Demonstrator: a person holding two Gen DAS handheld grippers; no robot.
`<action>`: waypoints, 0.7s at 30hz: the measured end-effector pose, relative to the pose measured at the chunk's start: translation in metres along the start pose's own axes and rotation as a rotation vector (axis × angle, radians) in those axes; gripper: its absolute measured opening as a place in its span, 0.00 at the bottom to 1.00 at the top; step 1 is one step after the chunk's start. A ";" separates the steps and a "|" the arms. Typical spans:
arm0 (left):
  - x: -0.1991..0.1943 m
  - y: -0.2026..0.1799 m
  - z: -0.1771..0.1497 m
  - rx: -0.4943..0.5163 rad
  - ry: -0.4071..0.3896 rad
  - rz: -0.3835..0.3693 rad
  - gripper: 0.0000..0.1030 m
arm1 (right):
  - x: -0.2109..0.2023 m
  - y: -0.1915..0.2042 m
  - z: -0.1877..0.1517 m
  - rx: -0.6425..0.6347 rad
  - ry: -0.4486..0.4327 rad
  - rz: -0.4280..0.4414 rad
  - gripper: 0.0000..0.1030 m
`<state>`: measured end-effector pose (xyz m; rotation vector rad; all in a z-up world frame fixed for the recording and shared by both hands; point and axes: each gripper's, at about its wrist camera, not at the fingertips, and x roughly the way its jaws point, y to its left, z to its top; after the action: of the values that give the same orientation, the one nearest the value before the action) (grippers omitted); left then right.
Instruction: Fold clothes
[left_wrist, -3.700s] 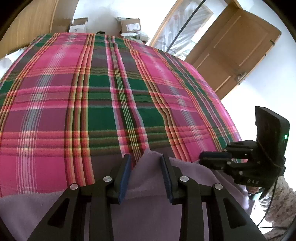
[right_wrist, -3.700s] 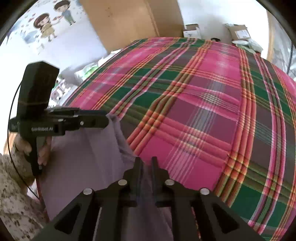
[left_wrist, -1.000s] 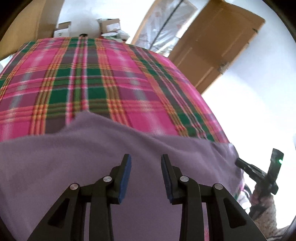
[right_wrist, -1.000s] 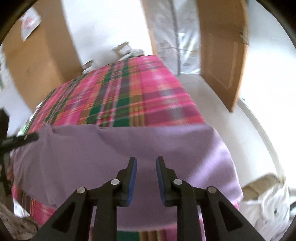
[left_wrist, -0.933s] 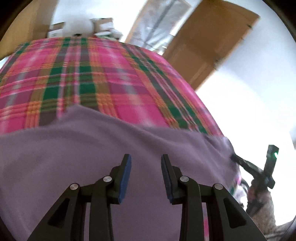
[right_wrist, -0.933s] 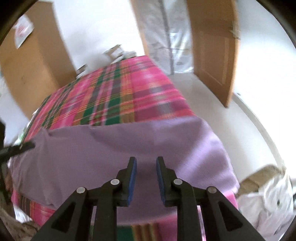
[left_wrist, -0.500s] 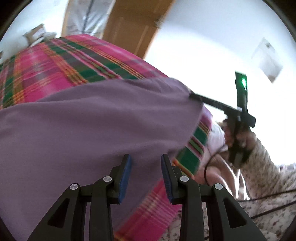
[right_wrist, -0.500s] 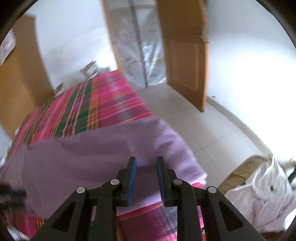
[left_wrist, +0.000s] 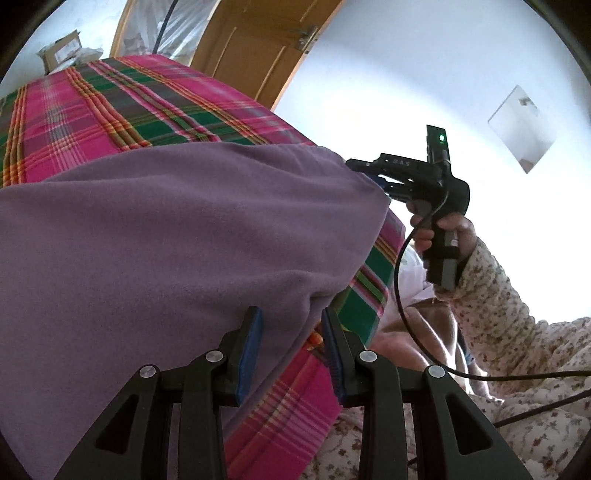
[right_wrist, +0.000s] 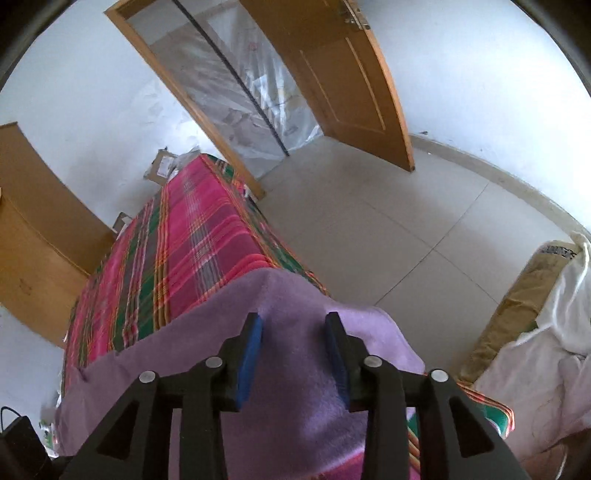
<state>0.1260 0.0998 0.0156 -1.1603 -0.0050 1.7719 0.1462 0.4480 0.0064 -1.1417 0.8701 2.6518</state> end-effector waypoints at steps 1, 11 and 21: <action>-0.001 0.000 0.000 -0.002 -0.002 -0.003 0.33 | 0.000 0.001 0.001 -0.007 -0.008 0.003 0.19; -0.001 -0.008 -0.003 0.018 0.010 -0.019 0.33 | 0.002 0.020 0.021 -0.061 -0.095 -0.105 0.04; 0.007 -0.014 -0.006 0.032 0.027 -0.059 0.33 | 0.001 0.010 0.013 -0.024 -0.090 -0.254 0.07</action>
<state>0.1399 0.1089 0.0141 -1.1494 0.0050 1.6992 0.1346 0.4467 0.0174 -1.0510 0.6329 2.4903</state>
